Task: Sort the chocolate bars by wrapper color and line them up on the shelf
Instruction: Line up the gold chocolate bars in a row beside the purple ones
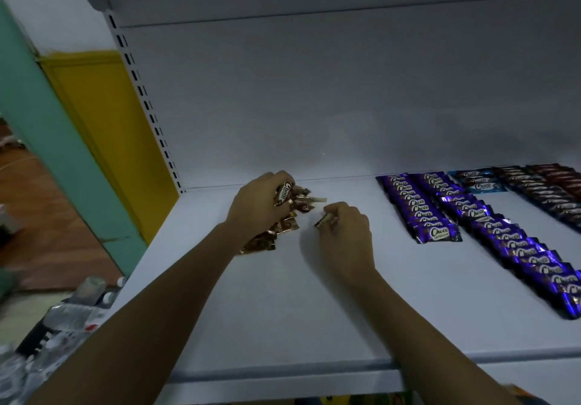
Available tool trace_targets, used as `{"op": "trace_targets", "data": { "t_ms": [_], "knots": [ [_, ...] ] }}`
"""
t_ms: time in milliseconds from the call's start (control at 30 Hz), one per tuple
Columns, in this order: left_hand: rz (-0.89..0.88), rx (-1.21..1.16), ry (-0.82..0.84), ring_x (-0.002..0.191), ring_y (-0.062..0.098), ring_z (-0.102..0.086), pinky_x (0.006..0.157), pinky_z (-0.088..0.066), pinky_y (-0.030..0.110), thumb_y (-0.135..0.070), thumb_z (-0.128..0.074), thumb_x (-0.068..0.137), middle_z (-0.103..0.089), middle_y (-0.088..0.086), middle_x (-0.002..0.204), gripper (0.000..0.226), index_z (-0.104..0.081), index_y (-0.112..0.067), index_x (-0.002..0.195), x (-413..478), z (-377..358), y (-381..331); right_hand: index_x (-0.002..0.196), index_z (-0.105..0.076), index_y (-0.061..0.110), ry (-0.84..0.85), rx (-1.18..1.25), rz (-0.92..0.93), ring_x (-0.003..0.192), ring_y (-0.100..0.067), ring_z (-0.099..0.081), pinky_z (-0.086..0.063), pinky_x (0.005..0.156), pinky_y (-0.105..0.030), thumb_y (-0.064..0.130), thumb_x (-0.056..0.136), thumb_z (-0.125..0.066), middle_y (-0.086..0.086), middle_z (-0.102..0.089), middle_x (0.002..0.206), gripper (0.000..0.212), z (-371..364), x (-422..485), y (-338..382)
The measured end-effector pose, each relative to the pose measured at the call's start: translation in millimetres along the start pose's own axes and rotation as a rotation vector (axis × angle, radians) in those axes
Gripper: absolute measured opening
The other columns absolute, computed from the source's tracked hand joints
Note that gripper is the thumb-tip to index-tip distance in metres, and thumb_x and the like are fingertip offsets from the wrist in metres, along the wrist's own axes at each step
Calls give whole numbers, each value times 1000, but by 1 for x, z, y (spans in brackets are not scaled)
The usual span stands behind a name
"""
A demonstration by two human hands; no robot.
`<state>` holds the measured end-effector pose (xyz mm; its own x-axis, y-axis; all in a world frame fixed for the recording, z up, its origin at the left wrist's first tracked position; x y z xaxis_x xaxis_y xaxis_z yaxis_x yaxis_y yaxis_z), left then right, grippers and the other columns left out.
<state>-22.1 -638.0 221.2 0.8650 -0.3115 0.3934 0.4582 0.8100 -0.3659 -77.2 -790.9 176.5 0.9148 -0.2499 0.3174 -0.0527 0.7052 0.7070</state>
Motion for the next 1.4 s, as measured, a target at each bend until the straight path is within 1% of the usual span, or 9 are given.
{"op": "trace_targets", "data": {
  "t_ms": [67,200,400,467,667,767,967,1167,1400],
  "knots": [
    [-2,-73,-53,88,18,-61,76,-53,34,-15,-68,83,-65,1,101,33,-58,-20,115,0,9,4,107,-65,16,93,-239,130,100,-22,-57,-38,87,-32,16,88,-44,-3,-62,107,28,-15,-2,12],
    [43,-185,-133,87,17,-62,77,-53,37,-10,-68,83,-66,-2,97,31,-60,-18,111,-4,23,17,125,-57,22,284,-199,366,115,-15,-53,-16,114,-36,12,89,-39,5,-59,125,41,-38,-18,34],
    [158,-361,-231,79,-5,-58,66,-38,0,-3,-68,82,-59,-15,88,33,-58,-15,112,-13,41,33,116,-62,14,246,1,340,103,-21,-57,-37,102,-36,13,87,-38,-2,-65,115,38,-25,-16,39],
    [180,-406,-239,79,-13,-56,65,-37,-1,-3,-67,83,-58,-19,88,32,-56,-19,110,-18,42,34,114,-63,12,232,30,348,102,-20,-57,-38,96,-30,15,89,-41,-3,-65,112,33,-21,-18,41],
    [204,-517,-272,92,6,-61,78,-47,16,-7,-66,85,-61,-17,97,32,-56,-22,112,-37,41,29,121,-60,15,164,208,292,108,-10,-55,-36,87,-11,25,98,-40,3,-63,118,32,-7,-16,42],
    [242,-671,-300,95,8,-64,78,-53,24,-8,-66,87,-65,-11,101,32,-55,-24,113,-44,36,17,124,-56,18,139,465,109,102,-2,-56,-38,83,-2,23,101,-41,9,-61,115,28,-2,-12,36],
    [454,-1249,-286,100,19,-67,81,-57,36,0,-62,87,-69,3,108,39,-58,-26,115,-52,-14,-23,126,-57,11,210,1377,-525,107,-25,-65,-51,94,-42,32,98,-47,-13,-66,119,36,-42,-14,27],
    [647,-1438,-273,105,25,-65,96,-51,43,1,-54,88,-69,11,109,29,-62,-14,112,-62,-44,-46,120,-58,4,53,1483,-643,98,-30,-68,-57,83,-41,14,93,-56,-20,-68,110,29,-28,-12,15],
    [748,-1599,-201,98,25,-64,78,-53,33,-3,-50,89,-65,13,104,30,-59,-4,119,-62,-55,-54,103,-65,6,-12,1413,-604,85,-29,-67,-57,78,-43,13,88,-62,-16,-69,98,17,-20,-12,17]
  ]
}}
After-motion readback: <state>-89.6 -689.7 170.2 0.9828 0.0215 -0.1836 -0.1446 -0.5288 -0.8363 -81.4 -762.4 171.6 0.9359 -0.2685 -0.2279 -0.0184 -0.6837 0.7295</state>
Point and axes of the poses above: each hand's wrist, its own x-axis towards the middle knuckle, its own z-axis out of the back of the hand, y = z × x, the point moved 10 cm from there along x, towards the middle knuckle
